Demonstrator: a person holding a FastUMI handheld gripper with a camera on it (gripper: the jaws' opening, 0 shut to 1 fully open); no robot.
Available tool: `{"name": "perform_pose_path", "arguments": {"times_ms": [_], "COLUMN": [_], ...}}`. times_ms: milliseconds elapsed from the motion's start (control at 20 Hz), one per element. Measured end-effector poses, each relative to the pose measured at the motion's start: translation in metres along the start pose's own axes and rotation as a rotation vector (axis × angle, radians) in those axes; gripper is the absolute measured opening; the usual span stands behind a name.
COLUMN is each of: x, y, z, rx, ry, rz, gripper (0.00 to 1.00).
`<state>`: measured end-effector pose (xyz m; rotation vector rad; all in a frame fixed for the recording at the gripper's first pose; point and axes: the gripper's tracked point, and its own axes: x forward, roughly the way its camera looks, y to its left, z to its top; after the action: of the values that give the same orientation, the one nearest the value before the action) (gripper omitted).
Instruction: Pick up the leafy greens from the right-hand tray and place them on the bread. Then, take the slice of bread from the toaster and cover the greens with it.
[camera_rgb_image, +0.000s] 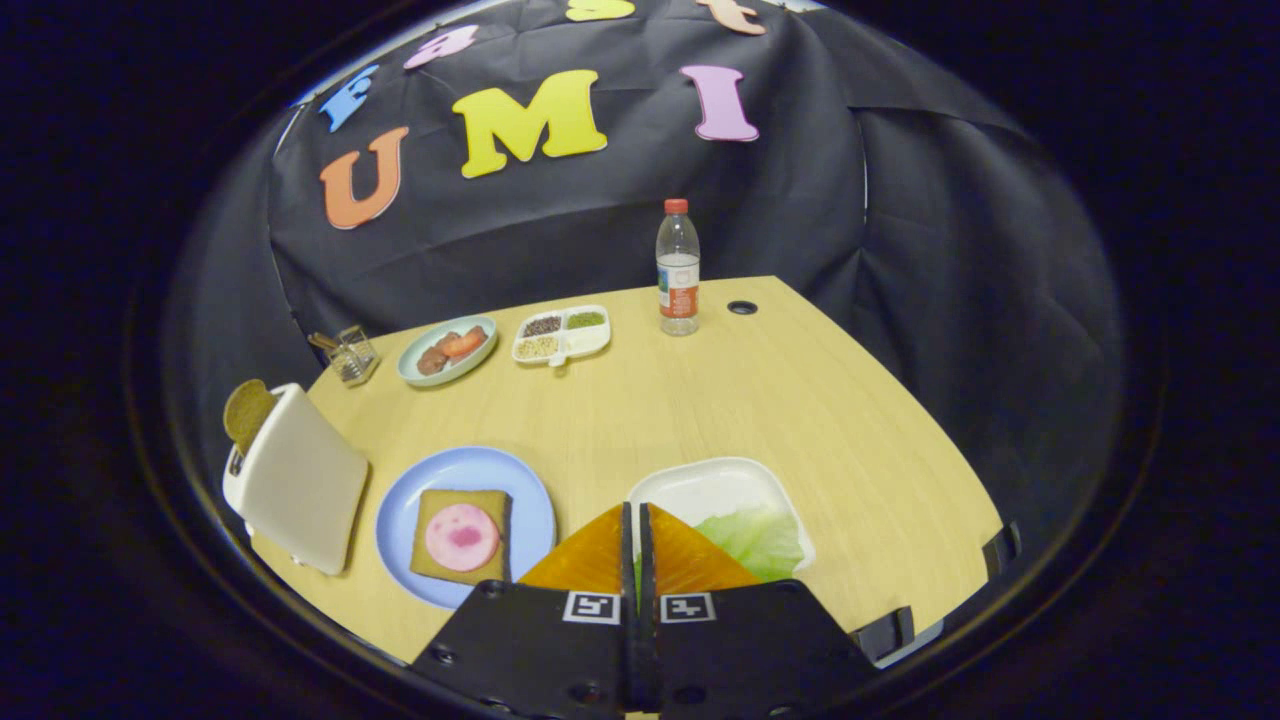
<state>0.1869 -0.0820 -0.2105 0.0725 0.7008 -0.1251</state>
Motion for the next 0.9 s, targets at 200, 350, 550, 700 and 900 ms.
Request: {"name": "perform_pose_path", "arguments": {"times_ms": [200,350,550,700,900], "x": [0.017,0.027,0.042,0.052,0.056], "y": [-0.03,-0.039,-0.042,-0.043,-0.044], "z": [-0.033,-0.045,-0.059,-0.069,-0.072], "rx": [0.042,0.061,0.05,0.048,0.048], "ry": [0.1,0.147,0.199,0.24,0.252], "rz": [-0.063,-0.072,-0.079,-0.079,-0.068], "gripper": [0.42,0.55,0.67,0.71,0.19]}}
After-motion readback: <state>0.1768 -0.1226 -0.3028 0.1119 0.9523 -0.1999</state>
